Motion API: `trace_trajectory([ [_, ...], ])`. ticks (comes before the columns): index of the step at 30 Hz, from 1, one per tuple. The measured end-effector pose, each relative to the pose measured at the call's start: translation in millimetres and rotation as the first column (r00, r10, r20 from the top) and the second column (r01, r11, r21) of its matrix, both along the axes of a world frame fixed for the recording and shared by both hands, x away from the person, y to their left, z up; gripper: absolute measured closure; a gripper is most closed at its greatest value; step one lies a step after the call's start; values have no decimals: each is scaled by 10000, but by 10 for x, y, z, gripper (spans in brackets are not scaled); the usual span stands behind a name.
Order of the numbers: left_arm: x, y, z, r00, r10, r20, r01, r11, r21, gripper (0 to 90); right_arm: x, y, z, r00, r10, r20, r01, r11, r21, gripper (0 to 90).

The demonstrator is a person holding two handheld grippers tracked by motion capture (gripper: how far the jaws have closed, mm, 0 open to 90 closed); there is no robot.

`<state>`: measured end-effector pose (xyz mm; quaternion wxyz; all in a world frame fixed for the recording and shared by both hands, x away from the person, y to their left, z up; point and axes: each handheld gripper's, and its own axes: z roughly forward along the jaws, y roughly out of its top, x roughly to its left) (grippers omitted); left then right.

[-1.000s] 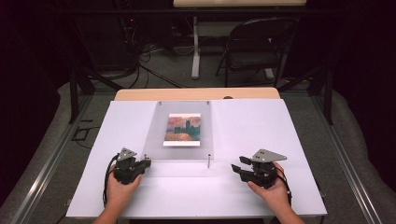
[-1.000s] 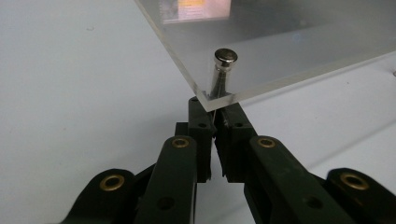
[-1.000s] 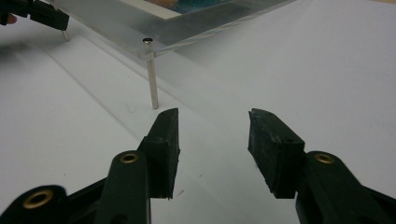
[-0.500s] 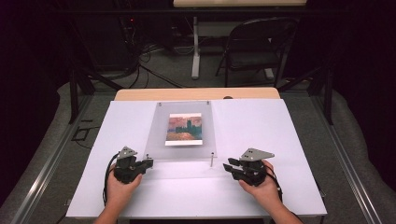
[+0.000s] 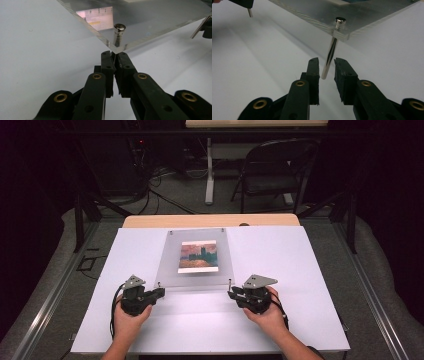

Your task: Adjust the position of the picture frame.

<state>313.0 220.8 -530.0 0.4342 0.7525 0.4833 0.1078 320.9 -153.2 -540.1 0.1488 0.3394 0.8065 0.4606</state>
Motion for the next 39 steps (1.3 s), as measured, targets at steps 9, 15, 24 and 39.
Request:
trace_trajectory([
  [9,-3,4,-5,10000,17,39,-16,10000,-46,850,123,107,-23,9998,-101,-146,103,9998,160,822],
  [15,-6,-5,-19,10000,7,13,-7,10000,97,851,145,82,-40,9990,-78,-432,97,9990,438,841],
  [24,-19,-24,-23,9999,-6,166,6,10000,10,851,143,42,-13,9983,-144,-564,182,9976,668,853],
  [39,23,-230,28,9988,-426,252,433,9986,-288,852,27,-171,76,9969,-630,-461,667,9944,825,852],
])
